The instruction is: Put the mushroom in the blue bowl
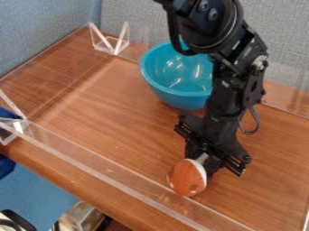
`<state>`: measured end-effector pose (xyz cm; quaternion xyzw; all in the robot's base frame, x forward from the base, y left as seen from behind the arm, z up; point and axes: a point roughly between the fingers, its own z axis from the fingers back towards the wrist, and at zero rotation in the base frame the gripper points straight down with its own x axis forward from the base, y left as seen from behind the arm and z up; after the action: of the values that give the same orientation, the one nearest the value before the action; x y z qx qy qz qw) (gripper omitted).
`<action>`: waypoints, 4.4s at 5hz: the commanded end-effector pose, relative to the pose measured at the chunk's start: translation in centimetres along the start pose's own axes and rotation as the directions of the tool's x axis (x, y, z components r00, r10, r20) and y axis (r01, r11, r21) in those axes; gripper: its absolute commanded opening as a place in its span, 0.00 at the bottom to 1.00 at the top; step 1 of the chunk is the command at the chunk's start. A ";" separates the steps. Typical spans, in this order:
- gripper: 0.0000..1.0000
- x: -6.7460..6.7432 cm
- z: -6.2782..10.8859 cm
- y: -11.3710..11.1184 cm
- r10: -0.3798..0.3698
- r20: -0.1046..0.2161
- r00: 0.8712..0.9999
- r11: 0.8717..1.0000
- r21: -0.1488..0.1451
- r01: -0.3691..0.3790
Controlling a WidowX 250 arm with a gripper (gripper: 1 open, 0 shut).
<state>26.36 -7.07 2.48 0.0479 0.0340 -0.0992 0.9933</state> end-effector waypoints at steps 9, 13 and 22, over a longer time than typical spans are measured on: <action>0.00 5.4 9.9 7.5 0.201 0.187 0.961 0.979 -0.055 -0.194; 0.00 9.0 6.6 8.0 0.195 0.144 0.970 0.980 -0.069 -0.187; 1.00 12.1 2.3 8.6 0.191 0.080 0.978 0.979 -0.083 -0.185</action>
<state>39.43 -1.30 3.65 0.0107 0.0065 -0.0071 0.9999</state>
